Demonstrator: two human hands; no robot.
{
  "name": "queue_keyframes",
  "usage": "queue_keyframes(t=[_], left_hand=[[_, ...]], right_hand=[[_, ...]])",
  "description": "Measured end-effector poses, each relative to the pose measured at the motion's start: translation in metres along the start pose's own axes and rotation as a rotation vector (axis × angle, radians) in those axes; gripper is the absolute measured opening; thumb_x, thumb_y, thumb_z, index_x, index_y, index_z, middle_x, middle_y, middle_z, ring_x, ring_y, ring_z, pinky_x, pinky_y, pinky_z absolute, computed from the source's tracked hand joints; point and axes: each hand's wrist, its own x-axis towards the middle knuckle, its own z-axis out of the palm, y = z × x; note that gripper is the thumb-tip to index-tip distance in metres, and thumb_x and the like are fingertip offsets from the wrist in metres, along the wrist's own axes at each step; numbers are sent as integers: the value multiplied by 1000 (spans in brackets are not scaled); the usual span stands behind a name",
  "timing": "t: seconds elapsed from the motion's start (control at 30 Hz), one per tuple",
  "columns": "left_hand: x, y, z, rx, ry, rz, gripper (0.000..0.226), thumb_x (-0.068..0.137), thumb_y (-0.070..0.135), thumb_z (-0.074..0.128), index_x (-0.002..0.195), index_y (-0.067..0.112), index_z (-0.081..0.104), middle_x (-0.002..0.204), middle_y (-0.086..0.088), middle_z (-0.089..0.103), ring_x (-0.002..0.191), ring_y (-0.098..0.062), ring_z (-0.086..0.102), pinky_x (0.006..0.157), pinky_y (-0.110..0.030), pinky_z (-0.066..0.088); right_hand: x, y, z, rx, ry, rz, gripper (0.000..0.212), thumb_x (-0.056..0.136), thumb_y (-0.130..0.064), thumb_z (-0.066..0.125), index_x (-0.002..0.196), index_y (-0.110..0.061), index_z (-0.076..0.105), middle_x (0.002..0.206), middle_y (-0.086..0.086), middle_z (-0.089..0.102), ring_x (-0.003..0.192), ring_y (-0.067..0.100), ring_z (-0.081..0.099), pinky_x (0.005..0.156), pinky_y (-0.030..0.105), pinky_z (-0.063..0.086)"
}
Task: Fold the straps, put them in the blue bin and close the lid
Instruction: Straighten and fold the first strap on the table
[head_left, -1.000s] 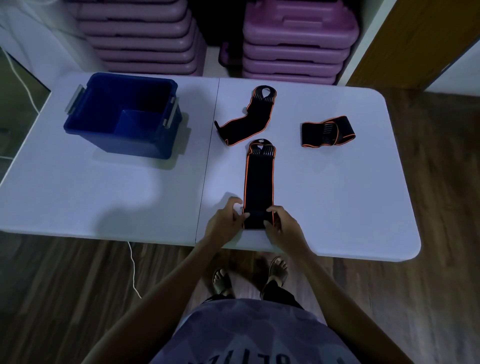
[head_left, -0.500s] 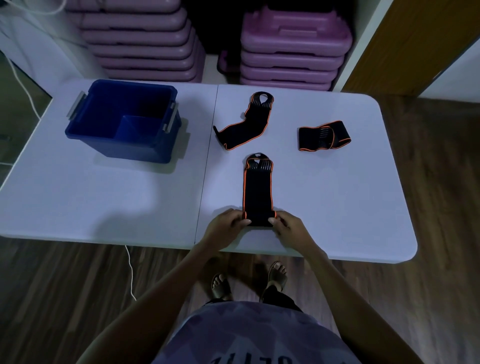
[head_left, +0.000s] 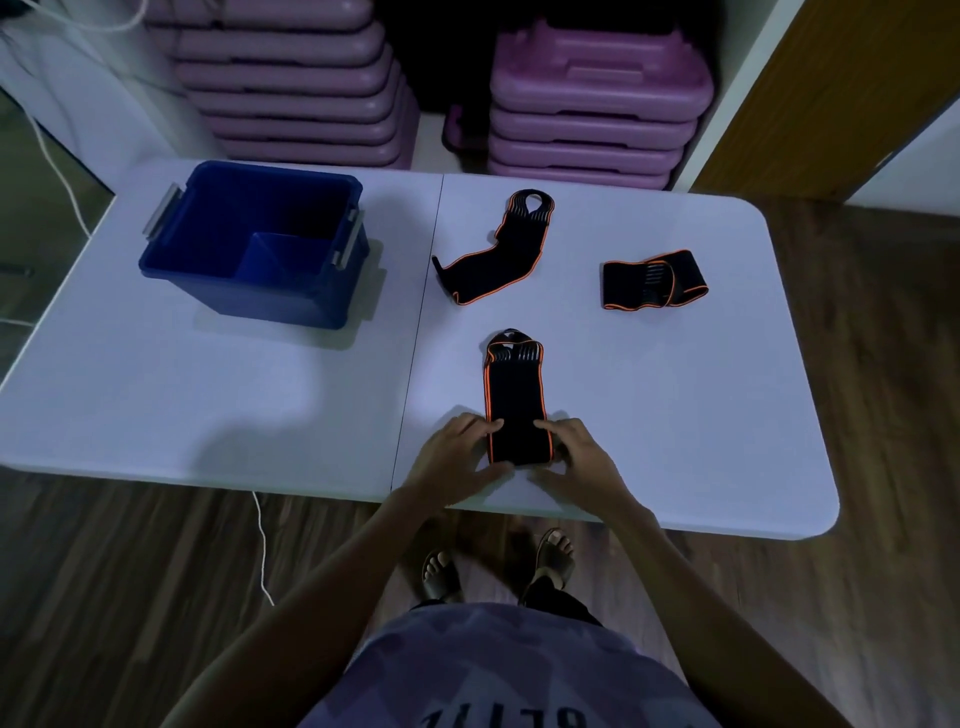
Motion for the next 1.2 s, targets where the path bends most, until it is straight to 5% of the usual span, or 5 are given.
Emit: queue_keyframes(t=[0.3, 0.5, 0.83, 1.07, 1.2], left_hand=[[3, -1, -4, -30, -8, -58, 42, 90, 38, 56, 124, 14, 55, 121, -9, 58, 113, -22, 49, 98, -38, 42], [19, 9, -1, -222, 155, -240, 29, 91, 43, 42, 70, 24, 47, 69, 2, 53, 74, -21, 53, 61, -28, 37], [15, 11, 1, -441, 80, -263, 37, 89, 32, 57, 124, 20, 51, 116, -1, 61, 104, -14, 58, 84, -25, 47], [25, 13, 0, -440, 120, -502, 28, 93, 34, 50, 104, 8, 57, 97, -12, 65, 78, -19, 55, 64, -27, 42], [37, 16, -3, -456, 130, -572, 37, 93, 39, 48, 116, 10, 52, 100, -14, 65, 92, -29, 61, 81, -42, 51]], right_hand=[[9, -8, -15, 237, -71, 46, 34, 87, -26, 65, 119, -34, 59, 97, 8, 55, 80, 12, 54, 67, 12, 41], [18, -10, -12, 242, -51, 190, 27, 91, -53, 48, 81, -29, 57, 89, 1, 65, 87, 22, 63, 75, 37, 49], [11, -27, 0, 247, 164, 121, 52, 78, -63, 50, 120, -34, 43, 96, -20, 57, 78, 0, 58, 63, 22, 40], [20, -19, 5, 262, 145, 137, 56, 81, -58, 54, 128, -29, 46, 121, -8, 52, 94, 9, 58, 76, 31, 49], [36, -29, 0, 366, 194, 116, 29, 89, -31, 58, 113, -14, 57, 109, 4, 61, 96, 20, 60, 79, 36, 53]])
